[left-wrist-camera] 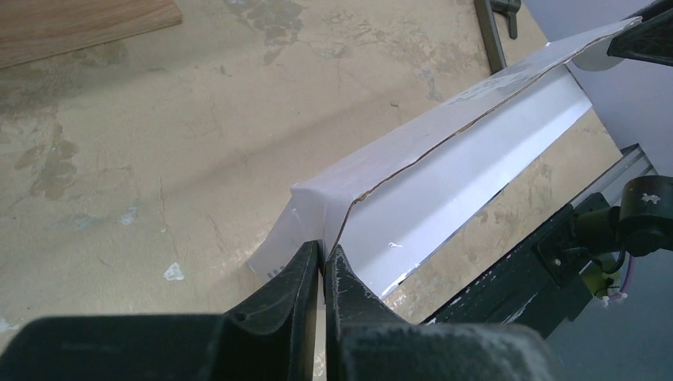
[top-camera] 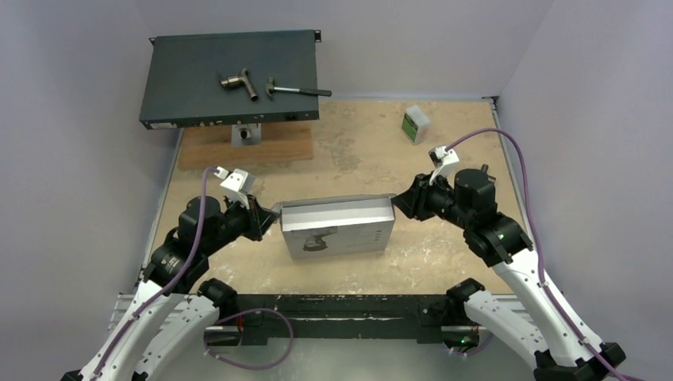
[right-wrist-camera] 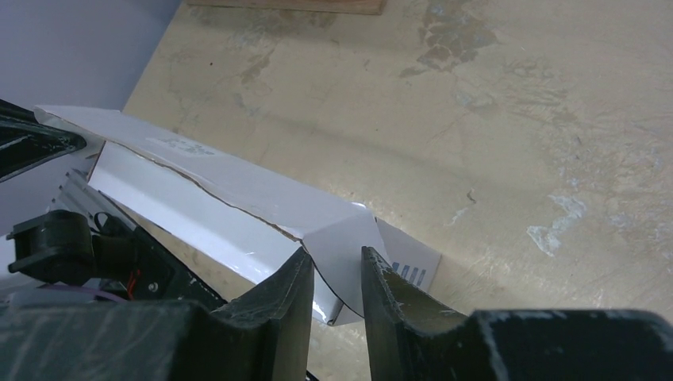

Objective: Sort the hair-cutting tools
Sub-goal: Close the storage box at the center of the board.

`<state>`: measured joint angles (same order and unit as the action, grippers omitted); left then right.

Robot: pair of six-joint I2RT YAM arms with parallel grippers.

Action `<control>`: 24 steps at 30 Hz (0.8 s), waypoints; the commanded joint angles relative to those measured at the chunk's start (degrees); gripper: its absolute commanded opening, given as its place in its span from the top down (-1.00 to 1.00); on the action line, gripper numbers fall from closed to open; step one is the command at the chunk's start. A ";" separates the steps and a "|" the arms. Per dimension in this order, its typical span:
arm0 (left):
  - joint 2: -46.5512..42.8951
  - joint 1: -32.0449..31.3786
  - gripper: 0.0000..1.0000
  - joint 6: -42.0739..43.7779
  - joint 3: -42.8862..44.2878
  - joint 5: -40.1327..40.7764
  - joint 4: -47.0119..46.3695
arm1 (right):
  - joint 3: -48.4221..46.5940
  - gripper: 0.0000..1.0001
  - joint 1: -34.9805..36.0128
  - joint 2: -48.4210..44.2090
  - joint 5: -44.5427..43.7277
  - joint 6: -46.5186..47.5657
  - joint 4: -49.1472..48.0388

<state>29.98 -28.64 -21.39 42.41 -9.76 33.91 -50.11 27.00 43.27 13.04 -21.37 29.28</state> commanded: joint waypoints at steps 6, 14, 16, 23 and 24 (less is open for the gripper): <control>-0.17 -0.17 1.00 -0.75 2.52 0.86 -3.84 | 0.90 0.59 0.16 -1.68 -2.40 0.89 2.43; 1.77 -0.16 1.00 -1.45 3.29 2.15 -3.91 | 0.03 0.18 0.18 -0.32 -5.24 1.32 5.00; 2.13 -0.24 1.00 -1.55 3.51 2.80 -3.67 | 0.00 0.26 0.16 0.26 -6.33 1.28 5.49; 2.32 -0.18 1.00 -1.39 3.67 3.25 -3.68 | -0.24 0.65 0.20 0.23 -5.56 1.23 3.99; 2.36 -0.18 1.00 -1.38 3.66 3.21 -3.72 | -0.42 0.70 0.24 0.16 -5.16 1.23 3.66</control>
<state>32.56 -28.67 -21.91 43.48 -7.42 33.43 -49.78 27.33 43.83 9.39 -20.56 33.58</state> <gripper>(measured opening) 0.041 0.198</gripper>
